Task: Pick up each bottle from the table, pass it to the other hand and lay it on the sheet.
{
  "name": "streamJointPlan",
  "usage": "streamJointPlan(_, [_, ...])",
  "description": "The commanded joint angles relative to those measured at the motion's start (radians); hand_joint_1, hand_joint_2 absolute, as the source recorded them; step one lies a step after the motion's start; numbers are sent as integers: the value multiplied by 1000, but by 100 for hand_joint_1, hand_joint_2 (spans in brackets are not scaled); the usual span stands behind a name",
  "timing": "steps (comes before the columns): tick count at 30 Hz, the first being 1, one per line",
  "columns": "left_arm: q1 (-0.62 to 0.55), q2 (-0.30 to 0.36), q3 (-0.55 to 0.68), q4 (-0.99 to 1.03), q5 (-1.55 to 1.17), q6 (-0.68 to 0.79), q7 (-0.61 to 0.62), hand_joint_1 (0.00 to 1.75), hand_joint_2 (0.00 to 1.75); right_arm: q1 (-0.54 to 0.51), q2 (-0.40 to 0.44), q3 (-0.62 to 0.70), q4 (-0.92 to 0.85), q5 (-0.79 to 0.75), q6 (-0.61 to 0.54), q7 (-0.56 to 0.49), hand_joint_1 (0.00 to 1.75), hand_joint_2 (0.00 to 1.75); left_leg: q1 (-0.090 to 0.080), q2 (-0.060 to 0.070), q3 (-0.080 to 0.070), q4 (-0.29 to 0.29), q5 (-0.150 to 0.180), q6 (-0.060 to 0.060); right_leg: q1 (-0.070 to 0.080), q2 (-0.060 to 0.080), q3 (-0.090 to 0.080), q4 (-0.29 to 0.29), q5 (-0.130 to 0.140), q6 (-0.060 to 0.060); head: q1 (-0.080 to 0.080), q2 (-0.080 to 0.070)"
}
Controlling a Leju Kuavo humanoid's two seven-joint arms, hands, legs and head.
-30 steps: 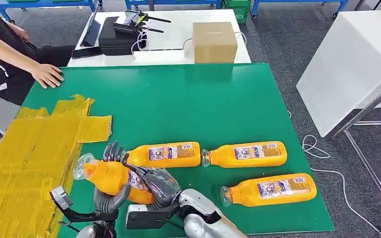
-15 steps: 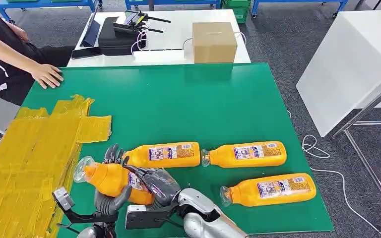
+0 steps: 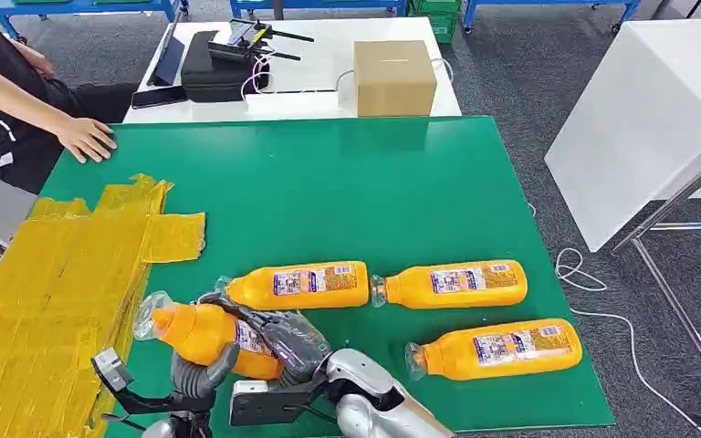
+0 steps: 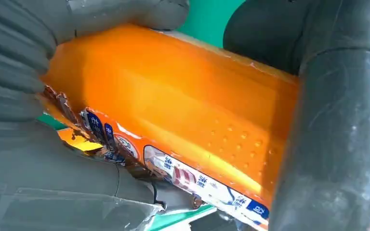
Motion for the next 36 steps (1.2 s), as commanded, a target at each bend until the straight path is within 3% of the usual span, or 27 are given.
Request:
streamJointPlan(1, [-49,-19,13,7,12,-17,10,175,175,30,-27,23,13,20,-6,-4,175,175,1,-3,1,-1,0,-1,1,-4,2,-1,0,0,0,0])
streamJointPlan(7, [-42,-22,16,0,15,-25,10,175,175,46,-29,2,-15,62,-64,-9,175,175,1,-4,1,-1,0,-1,1,-4,3,-2,0,0,0,0])
streamJointPlan(8, [-40,-24,19,-5,16,-24,9,175,175,53,-31,-5,-30,84,-98,-10,155,175,1,-4,1,-1,0,-1,1,-4,3,-2,0,1,0,0])
streamJointPlan(9, [-31,-26,23,-29,1,-2,6,175,175,80,-35,-32,-88,110,-164,-13,3,175,1,-4,1,-1,0,-1,1,-4,3,-2,0,1,0,0])
streamJointPlan(10, [-26,-25,24,-44,-10,13,5,175,175,91,-41,-43,-117,109,-157,-8,0,175,1,-3,0,0,0,0,1,-3,1,-1,0,0,0,0])
streamJointPlan(11, [-21,-20,28,-75,-53,60,1,175,175,99,-57,-60,-166,176,-208,47,0,0,2,-4,2,-1,0,-1,2,-5,4,-3,-1,1,0,0])
streamJointPlan(18, [-56,47,90,-246,-347,375,-10,175,175,189,-199,-277,-440,173,-241,72,0,0,1,-4,-2,1,1,0,1,-4,1,-1,0,1,0,0])
streamJointPlan(24, [-48,43,92,-249,-344,374,-3,175,175,205,-192,-282,-446,178,-232,62,0,0,0,-3,-2,0,0,0,0,-4,1,-1,0,0,0,0])
streamJointPlan(30, [-75,92,159,-387,-540,651,-36,175,175,244,-237,-349,-513,153,-234,49,0,0,2,-2,0,0,-1,-1,2,-3,3,-2,-1,1,0,0])
streamJointPlan(36, [-126,130,167,-418,-934,1007,19,175,175,169,-239,-359,-439,120,-170,44,0,0,2,-1,-1,1,0,-1,2,-1,1,-1,1,1,0,0])
